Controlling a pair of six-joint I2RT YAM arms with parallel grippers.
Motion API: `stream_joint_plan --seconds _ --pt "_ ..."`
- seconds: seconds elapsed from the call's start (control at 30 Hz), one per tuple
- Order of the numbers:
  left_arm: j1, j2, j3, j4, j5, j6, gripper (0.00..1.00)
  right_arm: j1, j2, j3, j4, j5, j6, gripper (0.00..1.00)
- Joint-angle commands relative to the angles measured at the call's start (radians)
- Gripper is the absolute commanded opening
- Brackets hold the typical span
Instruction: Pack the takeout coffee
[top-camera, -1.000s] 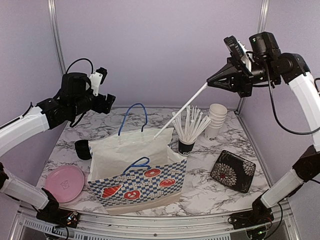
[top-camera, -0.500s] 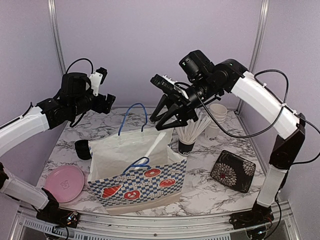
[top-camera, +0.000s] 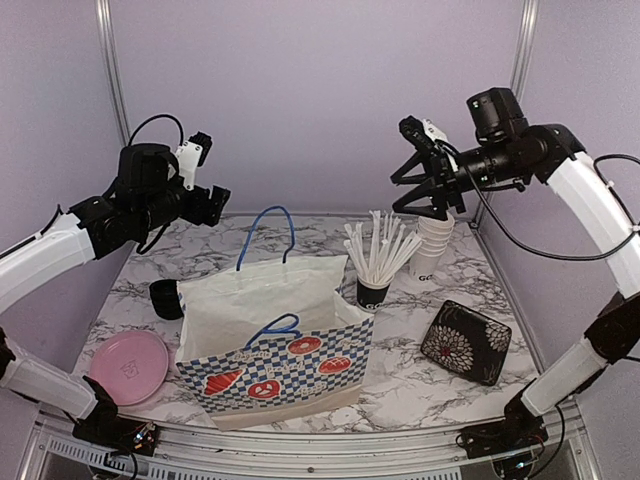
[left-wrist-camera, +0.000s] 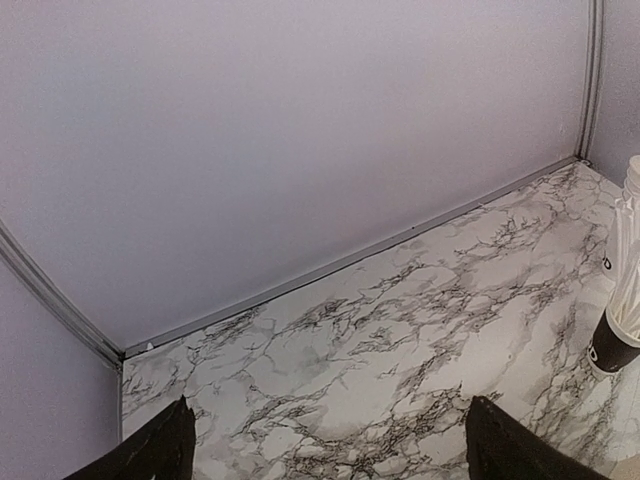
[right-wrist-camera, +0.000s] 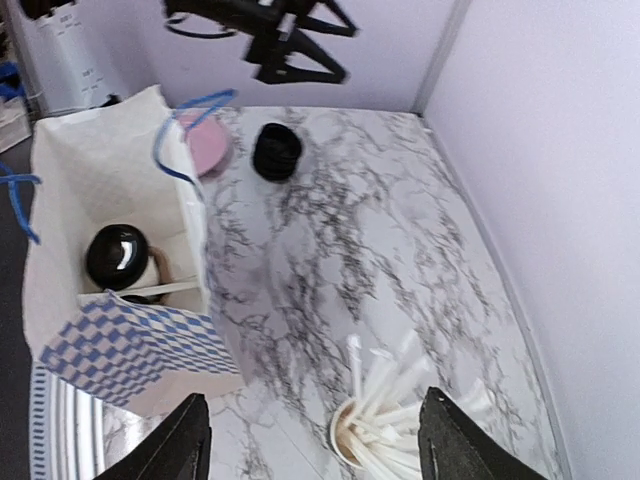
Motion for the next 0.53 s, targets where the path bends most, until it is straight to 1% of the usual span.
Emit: stream_joint_plan --seconds 0.0,0.03,0.07,0.1,0.13,0.17,0.27,0.3,0.37,0.43,0.5 --pt "0.006 -0.047 -0.003 0.020 -0.010 -0.026 0.96 -0.135 -0.165 -0.262 0.315 0.229 0.111 0.69" --pt "0.005 -0.053 0.000 0.019 -0.016 -0.038 0.98 -0.156 -0.207 -0.349 0.403 0.288 0.133 0.71" --pt "0.006 -0.056 0.002 0.019 -0.022 -0.049 0.99 -0.169 -0.240 -0.420 0.486 0.361 0.147 0.85" --pt "0.006 -0.055 0.007 0.018 -0.034 -0.065 0.99 -0.176 -0.263 -0.488 0.556 0.434 0.158 0.97" --pt "0.006 -0.056 0.010 0.018 -0.052 -0.084 0.99 -0.182 -0.274 -0.535 0.616 0.524 0.167 0.98" --pt "0.006 -0.055 0.013 0.015 -0.073 -0.101 0.99 -0.190 -0.271 -0.563 0.657 0.577 0.180 0.99" --pt "0.007 -0.044 0.015 0.003 -0.172 -0.138 0.99 -0.208 -0.233 -0.587 0.749 0.694 0.283 0.99" --pt "0.007 -0.037 0.015 -0.001 -0.201 -0.138 0.99 -0.212 -0.221 -0.585 0.763 0.718 0.313 0.99" --pt "0.007 -0.032 0.017 -0.007 -0.231 -0.138 0.99 -0.214 -0.196 -0.577 0.796 0.821 0.377 0.99" --pt "0.007 -0.043 0.003 0.001 -0.236 -0.138 0.99 -0.215 -0.174 -0.559 0.799 0.915 0.399 0.99" --pt "0.007 -0.062 -0.022 0.036 -0.237 -0.113 0.99 -0.225 -0.176 -0.563 0.809 0.948 0.397 0.99"
